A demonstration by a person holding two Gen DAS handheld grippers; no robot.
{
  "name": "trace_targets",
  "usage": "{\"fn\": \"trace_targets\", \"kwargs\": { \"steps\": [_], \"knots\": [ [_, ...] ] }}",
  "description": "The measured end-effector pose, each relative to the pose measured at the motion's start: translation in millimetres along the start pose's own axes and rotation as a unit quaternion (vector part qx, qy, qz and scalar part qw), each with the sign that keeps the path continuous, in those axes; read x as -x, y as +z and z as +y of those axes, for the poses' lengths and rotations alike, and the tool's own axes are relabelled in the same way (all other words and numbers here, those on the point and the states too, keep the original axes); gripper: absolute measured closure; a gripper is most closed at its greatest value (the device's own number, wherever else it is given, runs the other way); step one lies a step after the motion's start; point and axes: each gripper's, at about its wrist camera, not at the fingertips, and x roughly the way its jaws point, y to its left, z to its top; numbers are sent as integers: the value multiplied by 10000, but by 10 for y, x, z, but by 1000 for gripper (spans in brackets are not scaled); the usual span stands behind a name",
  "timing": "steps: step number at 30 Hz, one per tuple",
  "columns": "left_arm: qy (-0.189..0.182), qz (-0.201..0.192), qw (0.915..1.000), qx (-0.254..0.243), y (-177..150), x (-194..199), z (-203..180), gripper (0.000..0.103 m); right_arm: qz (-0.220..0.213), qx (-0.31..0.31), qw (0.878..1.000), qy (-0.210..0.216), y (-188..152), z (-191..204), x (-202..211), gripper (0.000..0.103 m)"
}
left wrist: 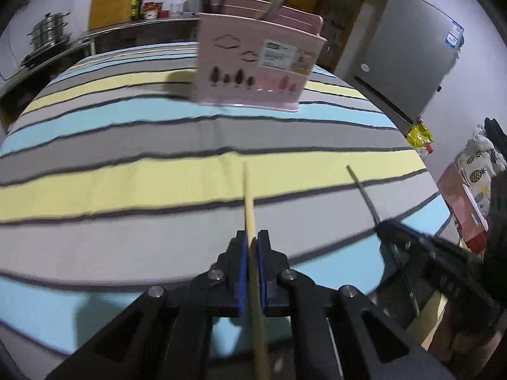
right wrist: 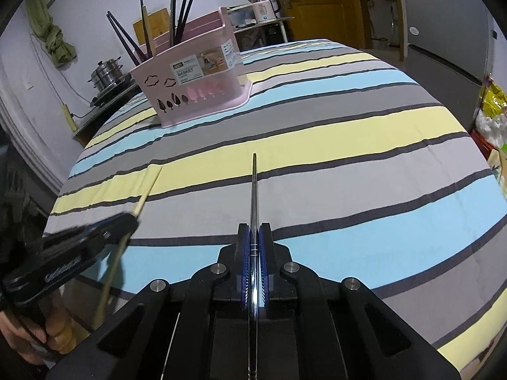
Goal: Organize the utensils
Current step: 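Lift the wooden chopstick upright with the left tool and carry it toward the pink basket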
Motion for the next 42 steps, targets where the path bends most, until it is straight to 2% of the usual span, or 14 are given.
{"fn": "trace_targets", "kwargs": {
  "steps": [5, 8, 15, 22, 29, 32, 35, 37, 42],
  "knots": [
    [-92, 119, 9998, 136, -63, 108, 141, 94, 37, 126, 9999, 82, 54, 19, -24, 96],
    [-38, 78, 9999, 71, 65, 62, 120, 77, 56, 220, 9997, 43, 144, 28, -75, 93],
    [52, 291, 9989, -372, 379, -250, 10, 75, 195, 530, 9984, -47, 378, 58, -271, 93],
    [208, 246, 9970, -710, 371, -298, -42, 76, 415, 774, 9961, -110, 535, 98, -444, 93],
    [255, 383, 9956, -822, 372, -293, -54, 76, 557, 915, 9941, -184, 566, 135, -480, 93],
    [381, 383, 9942, -931, 401, -327, -103, 82, 593, 901, 9940, -158, 592, 144, -499, 98],
    [369, 460, 9944, -875, 461, -340, -91, 97, 616, 863, 9943, -63, 628, 152, -500, 99],
    [325, 483, 9947, -848, 502, -327, -84, 97, 546, 863, 9948, 34, 649, 175, -452, 99],
    [199, 246, 9961, -821, 603, -141, -86, 97, 275, 833, 9959, 204, 751, 237, -263, 99]
  ]
}}
